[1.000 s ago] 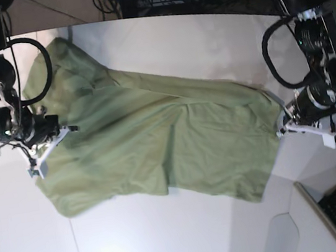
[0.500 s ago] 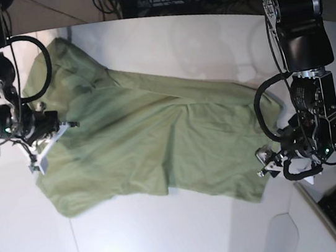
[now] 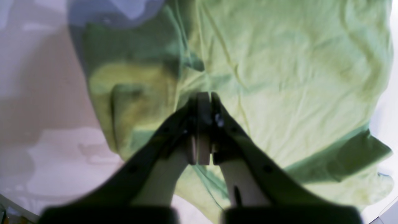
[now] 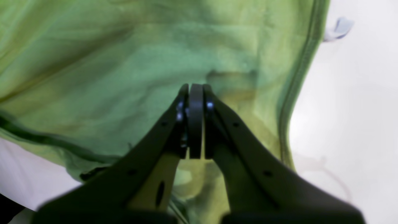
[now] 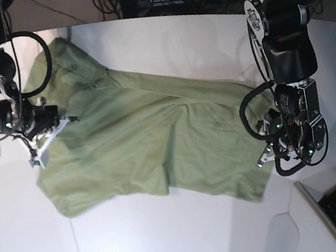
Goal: Layout the t-shirt on the table in an organized manner, then fold the t-shirt properly
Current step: 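Grasp the shirt hem with the left gripper and pull it outward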
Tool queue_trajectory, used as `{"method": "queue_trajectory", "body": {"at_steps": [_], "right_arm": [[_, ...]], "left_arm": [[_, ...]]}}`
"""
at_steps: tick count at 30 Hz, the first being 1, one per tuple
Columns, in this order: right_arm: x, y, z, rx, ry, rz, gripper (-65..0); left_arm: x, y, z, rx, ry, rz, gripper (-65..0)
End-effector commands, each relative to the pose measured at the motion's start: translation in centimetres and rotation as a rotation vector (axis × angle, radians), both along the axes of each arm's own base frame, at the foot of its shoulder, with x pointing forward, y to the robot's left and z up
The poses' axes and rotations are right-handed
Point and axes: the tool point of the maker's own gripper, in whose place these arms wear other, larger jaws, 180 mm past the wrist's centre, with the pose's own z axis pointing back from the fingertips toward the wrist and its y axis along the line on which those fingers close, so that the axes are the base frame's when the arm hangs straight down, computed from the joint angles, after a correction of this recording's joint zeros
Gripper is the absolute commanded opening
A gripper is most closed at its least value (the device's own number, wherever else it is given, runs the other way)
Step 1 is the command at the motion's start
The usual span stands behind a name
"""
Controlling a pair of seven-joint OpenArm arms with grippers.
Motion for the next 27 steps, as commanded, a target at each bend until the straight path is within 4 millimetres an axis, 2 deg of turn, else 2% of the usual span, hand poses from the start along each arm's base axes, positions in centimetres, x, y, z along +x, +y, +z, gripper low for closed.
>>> {"method": "queue_trajectory", "body": {"at_steps": [1,5,7,14,15,21,27], "right_arm": [[1.1,-0.5,1.0,-0.006,-0.042,-0.005,-65.0],[1.0,-0.5,0.9,-0.006,-0.039,-0.005,-65.0],[1.0,-0.5,0.9,-0.006,-0.039,-0.005,-65.0],[0.6,-0.5,0.7,-0.006,-0.031,-0.005,-65.0],[0.6,-0.5,0.7,-0.006,-0.031,-0.005,-65.0],[0.6,-0.4,0.7,-0.003,-0.031,-0.005,-65.0],[0.4,-0.4,0.6,-0.001,-0.027,-0.006,-65.0]], "left_arm": [[1.2,1.0,1.4,0.017,-0.035,0.009,-56.1],[1.3,1.5,1.4,0.036,-0.047,0.016,-28.6],[1.4,1.9,1.3,0.053,-0.052,0.021,-21.9],[1.0,4.4,1.6,0.225,-0.002,-0.006,-25.5],[1.4,4.4,1.8,0.218,-0.003,-0.005,-25.5],[1.3,3.8,0.1,0.170,0.090,-0.005,-25.5],[2.1,3.3,0.5,0.159,0.088,-0.009,-25.5]]}}
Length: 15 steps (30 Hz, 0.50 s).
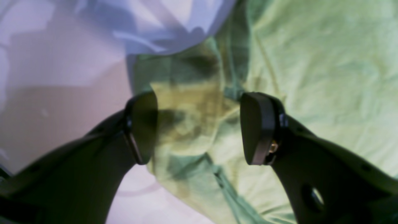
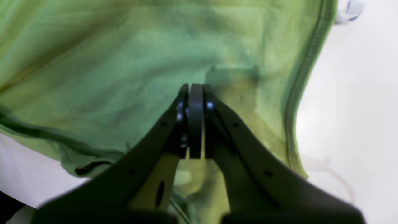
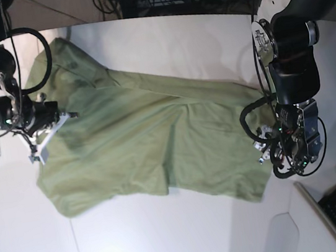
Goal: Layout the t-shirt on the table in an organized manner, then fold the t-shirt properly
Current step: 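Grasp the shirt hem with the left gripper and pull it outward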
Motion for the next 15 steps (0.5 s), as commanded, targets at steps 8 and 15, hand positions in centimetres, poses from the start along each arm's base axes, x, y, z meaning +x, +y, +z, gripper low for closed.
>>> {"method": "queue_trajectory", "body": {"at_steps": [8,15], "right_arm": [[1.1,-0.4,0.9,-0.003,-0.040,-0.006,-65.0],[1.1,-0.4,0.9,-0.003,-0.040,-0.006,-65.0]], "left_arm": [[2.3,0.1,1.4,0.043,0.015,-0.055,-32.6],[1.5,0.2,0.0,0.079,0.081,-0.086,-34.2]]}}
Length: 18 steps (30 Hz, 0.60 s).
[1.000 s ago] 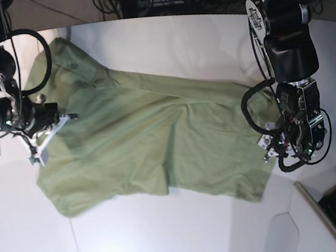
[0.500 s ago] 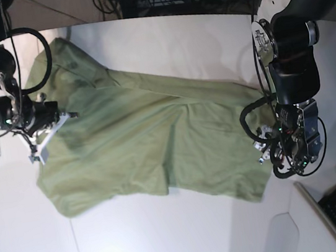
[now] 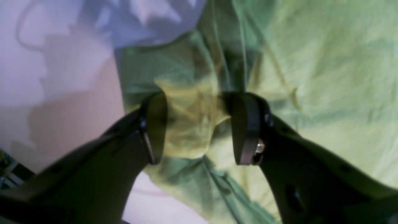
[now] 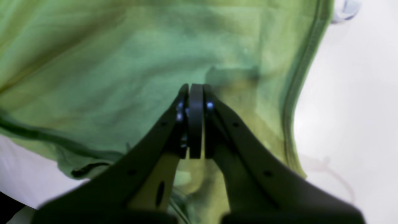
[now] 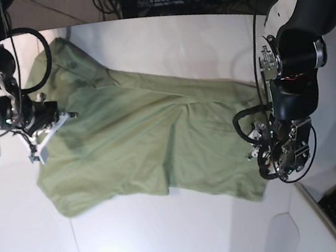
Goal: Layout the t-shirt on the table in an organized manner, then fold the t-shirt properly
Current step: 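Grasp the shirt hem with the left gripper and pull it outward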
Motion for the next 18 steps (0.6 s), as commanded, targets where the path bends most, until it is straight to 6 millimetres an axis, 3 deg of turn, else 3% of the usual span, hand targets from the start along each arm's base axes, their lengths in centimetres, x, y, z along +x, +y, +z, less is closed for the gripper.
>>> {"method": "queue_trajectory", "body": {"at_steps": [1,5,12,18], "right_arm": [[1.1,-0.4,0.9,-0.003,-0.038,-0.006,-65.0],[1.0,-0.5,0.9,-0.004,-0.037,-0.006,-65.0],[1.0,-0.5,0.8,-0.004,-0.035,-0.007,-65.0],[0.2,-1.5,-1.2,-0.014,0.035,-0.038,-65.0]], "left_arm": [[1.8,0.8,1.5,0.026,-0.044,0.001,-34.2],[1.2,1.0,1.1,0.033,-0.027,-0.003,-34.4],[-0.6,3.8,0.7,0.072,0.004,0.023,-35.5],[-3.1,5.3,-0.5,0.084,0.043,0.049,-61.9]]}}
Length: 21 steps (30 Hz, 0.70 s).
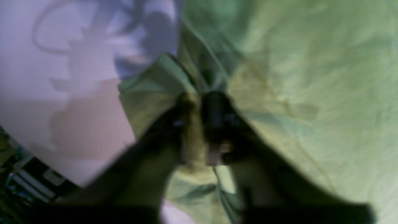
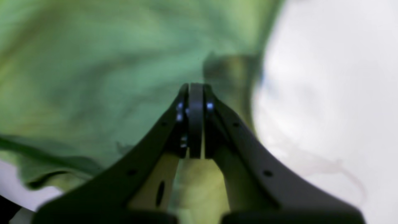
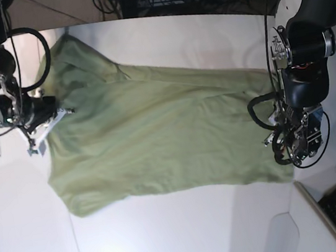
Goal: Layout the t-shirt on the table in an organized manner, then fold the t-shirt properly
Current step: 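Grasp the shirt hem with the left gripper and pull it outward, then hold the shirt with both grippers and stretch it flat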
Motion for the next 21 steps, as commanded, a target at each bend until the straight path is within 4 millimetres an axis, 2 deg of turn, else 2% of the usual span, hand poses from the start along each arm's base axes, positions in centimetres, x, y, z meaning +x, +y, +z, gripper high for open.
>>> {"method": "queue_trajectory", "body": {"at_steps": [1,3,7,10,14,15,19,21], "right_arm": [[1.3,-0.6,0.8,-0.008,-0.034,-0.008,-65.0],[1.5,-0.7,0.7,-0.010,-0.049,-0.014,-65.0],[1.7,-0.8,0.7,-0.013,-0.060,-0.021,-65.0],[2.0,-0.6,1.2,-0.011,-0.076,-0.016,-65.0],[2.7,0.4,3.0,0.000,-0.141,0.012,-65.0],[3.0,0.8,3.8,0.003,-0.167,0.021,-65.0],[4.3,2.1,5.7,0.020,-0.229,0.048,-65.0],[4.9,3.0,6.2,0.037,-0.246,0.048,-65.0]], "left_arm": [[-0.2,0.8,0.2,0.011,0.004,0.013,-64.8],[-0.7,0.8,-0.1,0.014,0.009,0.011,-65.0],[-0.4,0.5,0.5,0.008,-0.029,0.000,-65.0],[0.8,-0.5,2.2,-0.019,-0.087,-0.016,-65.0],[1.7,-1.6,4.0,-0.060,-0.127,-0.028,-65.0],[2.0,-1.8,4.3,-0.068,-0.135,-0.031,-61.2],[2.2,-2.0,4.8,-0.073,-0.146,-0.034,-32.3],[2.2,-2.0,4.8,-0.073,-0.146,-0.034,-24.2]]}}
